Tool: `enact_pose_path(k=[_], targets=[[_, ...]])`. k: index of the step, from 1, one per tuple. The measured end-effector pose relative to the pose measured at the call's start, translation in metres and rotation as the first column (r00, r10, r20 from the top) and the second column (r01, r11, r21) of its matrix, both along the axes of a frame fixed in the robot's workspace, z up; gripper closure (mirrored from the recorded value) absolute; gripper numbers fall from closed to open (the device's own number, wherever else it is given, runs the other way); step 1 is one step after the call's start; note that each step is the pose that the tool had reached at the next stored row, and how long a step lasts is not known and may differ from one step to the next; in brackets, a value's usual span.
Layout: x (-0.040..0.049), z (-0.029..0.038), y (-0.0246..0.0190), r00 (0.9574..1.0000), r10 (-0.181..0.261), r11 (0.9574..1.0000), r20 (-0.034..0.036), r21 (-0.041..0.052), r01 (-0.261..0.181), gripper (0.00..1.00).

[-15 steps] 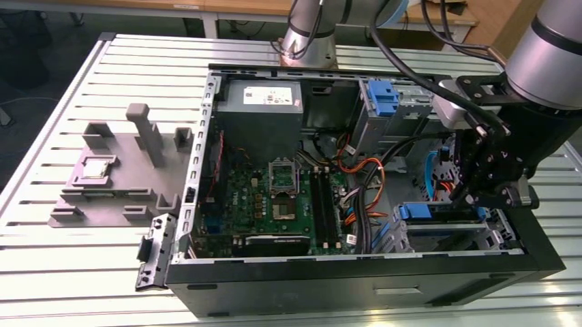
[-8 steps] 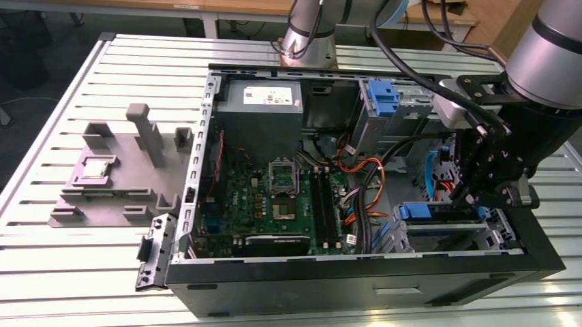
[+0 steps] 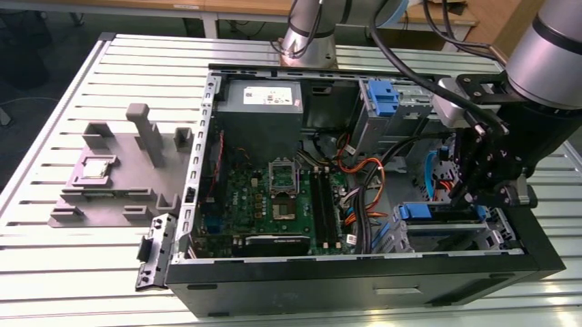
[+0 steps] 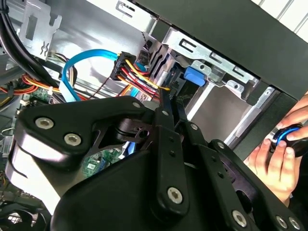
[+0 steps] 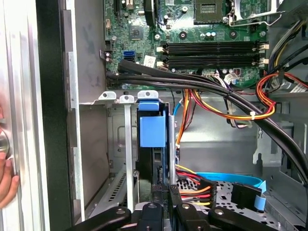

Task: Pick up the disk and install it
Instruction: 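Insert the first disk wire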

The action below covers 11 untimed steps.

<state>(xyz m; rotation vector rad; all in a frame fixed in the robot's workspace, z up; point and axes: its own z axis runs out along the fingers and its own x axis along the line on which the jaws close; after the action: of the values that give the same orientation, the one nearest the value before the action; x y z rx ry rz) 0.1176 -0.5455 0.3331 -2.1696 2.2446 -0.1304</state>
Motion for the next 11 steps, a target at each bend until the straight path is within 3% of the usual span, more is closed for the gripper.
enact_pose_path(k=[8,11], targets=[[0.0000,-0.0002,-0.0036,1.0000,0.001,1.0000,0.0000,0.0030,-0.001,0.83],[0.0000,-0.0005,-0.0039,1.0000,0.001,1.0000,0.0004,0.0087,-0.001,0.83]])
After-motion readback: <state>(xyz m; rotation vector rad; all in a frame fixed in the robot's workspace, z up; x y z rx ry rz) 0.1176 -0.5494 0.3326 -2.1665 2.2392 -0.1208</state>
